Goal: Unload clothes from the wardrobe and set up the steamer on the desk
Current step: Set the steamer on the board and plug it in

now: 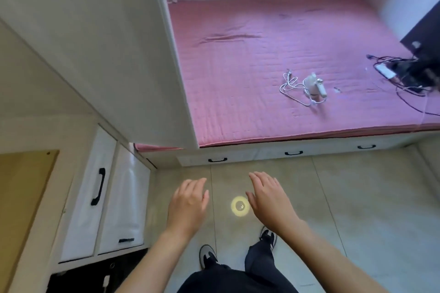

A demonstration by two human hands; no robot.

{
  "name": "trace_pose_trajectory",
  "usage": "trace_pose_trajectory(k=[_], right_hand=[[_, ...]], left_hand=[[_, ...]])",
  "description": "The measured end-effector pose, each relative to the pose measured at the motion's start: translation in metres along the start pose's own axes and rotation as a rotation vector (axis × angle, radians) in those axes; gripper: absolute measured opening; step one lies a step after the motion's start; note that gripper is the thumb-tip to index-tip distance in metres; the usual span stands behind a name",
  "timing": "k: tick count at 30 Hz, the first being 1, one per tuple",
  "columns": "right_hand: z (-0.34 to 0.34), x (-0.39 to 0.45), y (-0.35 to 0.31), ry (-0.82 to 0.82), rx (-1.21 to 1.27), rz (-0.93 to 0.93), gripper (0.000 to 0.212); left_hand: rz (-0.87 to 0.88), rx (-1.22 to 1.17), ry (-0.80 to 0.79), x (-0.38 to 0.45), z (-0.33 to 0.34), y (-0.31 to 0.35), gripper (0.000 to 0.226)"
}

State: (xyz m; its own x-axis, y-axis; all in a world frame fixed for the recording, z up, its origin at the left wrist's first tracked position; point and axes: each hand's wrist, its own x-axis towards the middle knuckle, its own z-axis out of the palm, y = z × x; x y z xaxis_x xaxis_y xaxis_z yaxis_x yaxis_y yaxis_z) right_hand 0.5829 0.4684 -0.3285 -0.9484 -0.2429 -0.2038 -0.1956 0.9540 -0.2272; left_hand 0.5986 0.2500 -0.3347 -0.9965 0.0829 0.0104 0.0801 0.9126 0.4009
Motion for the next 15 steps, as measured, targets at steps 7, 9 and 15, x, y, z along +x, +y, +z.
trace_pose_trajectory(k=[7, 9, 15], right_hand=[[-0.014, -0.013, 0.094, 0.073, -0.059, 0.158, 0.061], [-0.020, -0.012, 0.124, 0.078, -0.067, 0.186, 0.062], [-0.035, -0.005, 0.212, 0.083, -0.047, 0.243, 0.062]], left_hand=[[0.218, 0.063, -0.023, 0.056, 0.045, 0.091, 0.045], [0.260, 0.072, -0.052, 0.072, 0.062, 0.120, 0.049], [0.363, 0.101, -0.106, 0.119, 0.107, 0.209, 0.057]])
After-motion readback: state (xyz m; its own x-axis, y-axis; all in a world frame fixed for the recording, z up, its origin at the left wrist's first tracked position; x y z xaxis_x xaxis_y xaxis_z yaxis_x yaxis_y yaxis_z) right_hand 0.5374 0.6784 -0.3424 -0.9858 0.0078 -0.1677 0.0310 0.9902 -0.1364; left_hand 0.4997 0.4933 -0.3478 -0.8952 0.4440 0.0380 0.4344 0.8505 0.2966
